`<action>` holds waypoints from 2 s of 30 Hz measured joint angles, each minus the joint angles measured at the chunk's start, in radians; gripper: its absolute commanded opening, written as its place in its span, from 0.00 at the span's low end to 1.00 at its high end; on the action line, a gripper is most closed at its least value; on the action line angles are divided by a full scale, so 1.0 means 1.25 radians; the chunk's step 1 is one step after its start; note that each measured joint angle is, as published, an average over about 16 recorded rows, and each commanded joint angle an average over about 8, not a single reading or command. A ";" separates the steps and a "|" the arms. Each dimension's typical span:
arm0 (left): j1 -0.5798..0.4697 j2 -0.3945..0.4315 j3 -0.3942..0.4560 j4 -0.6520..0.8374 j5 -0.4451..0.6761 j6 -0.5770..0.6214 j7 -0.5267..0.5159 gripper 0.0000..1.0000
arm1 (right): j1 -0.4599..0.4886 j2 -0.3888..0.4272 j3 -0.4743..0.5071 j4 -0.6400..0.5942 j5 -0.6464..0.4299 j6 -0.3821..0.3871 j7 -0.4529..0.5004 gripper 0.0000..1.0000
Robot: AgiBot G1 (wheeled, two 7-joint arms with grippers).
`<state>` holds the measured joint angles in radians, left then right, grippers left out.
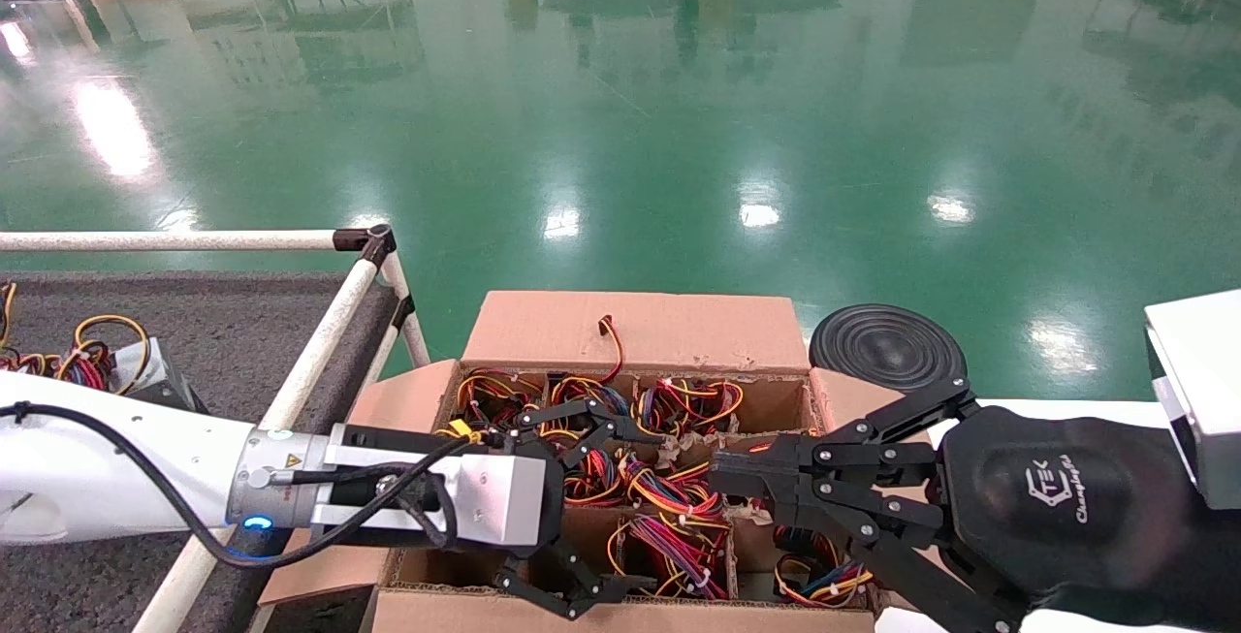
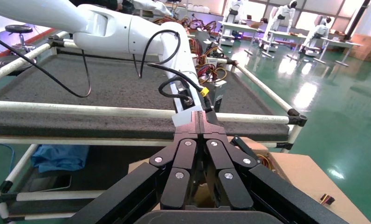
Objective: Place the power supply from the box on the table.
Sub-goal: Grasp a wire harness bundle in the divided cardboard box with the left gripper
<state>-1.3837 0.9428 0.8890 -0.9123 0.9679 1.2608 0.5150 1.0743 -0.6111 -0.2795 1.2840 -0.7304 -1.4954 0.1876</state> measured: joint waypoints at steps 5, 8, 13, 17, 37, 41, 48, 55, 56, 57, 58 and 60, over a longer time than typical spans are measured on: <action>-0.004 0.008 0.013 -0.004 0.011 -0.023 0.030 1.00 | 0.000 0.000 0.000 0.000 0.000 0.000 0.000 0.00; -0.006 0.014 0.021 -0.005 0.018 -0.037 0.052 1.00 | 0.000 0.000 0.000 0.000 0.000 0.000 0.000 0.00; -0.006 0.023 0.036 -0.001 0.023 -0.056 0.091 1.00 | 0.000 0.000 0.000 0.000 0.000 0.000 0.000 0.00; -0.006 0.032 0.048 0.008 0.020 -0.066 0.121 1.00 | 0.000 0.000 0.000 0.000 0.000 0.000 0.000 0.00; -0.028 0.073 0.102 0.090 -0.033 -0.059 0.211 0.00 | 0.000 0.000 0.000 0.000 0.000 0.000 0.000 0.00; -0.032 0.079 0.107 0.105 -0.041 -0.055 0.221 0.00 | 0.000 0.000 0.000 0.000 0.000 0.000 0.000 0.00; -0.038 0.088 0.114 0.130 -0.053 -0.047 0.237 0.00 | 0.000 0.000 0.000 0.000 0.000 0.000 0.000 0.00; -0.042 0.097 0.119 0.152 -0.062 -0.039 0.250 0.00 | 0.000 0.000 0.000 0.000 0.000 0.000 0.000 0.00; -0.043 0.098 0.120 0.155 -0.063 -0.037 0.251 0.00 | 0.000 0.000 0.000 0.000 0.000 0.000 0.000 0.00; -0.043 0.099 0.120 0.158 -0.064 -0.036 0.253 0.00 | 0.000 0.000 0.000 0.000 0.000 0.000 0.000 0.00; -0.044 0.100 0.121 0.161 -0.065 -0.035 0.254 0.00 | 0.000 0.000 0.000 0.000 0.000 0.000 0.000 0.00; -0.045 0.102 0.121 0.167 -0.067 -0.033 0.257 0.00 | 0.000 0.000 0.000 0.000 0.000 0.000 0.000 0.00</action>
<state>-1.4396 1.0704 1.0408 -0.7038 0.8836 1.2201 0.8366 1.0743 -0.6111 -0.2795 1.2840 -0.7304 -1.4954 0.1876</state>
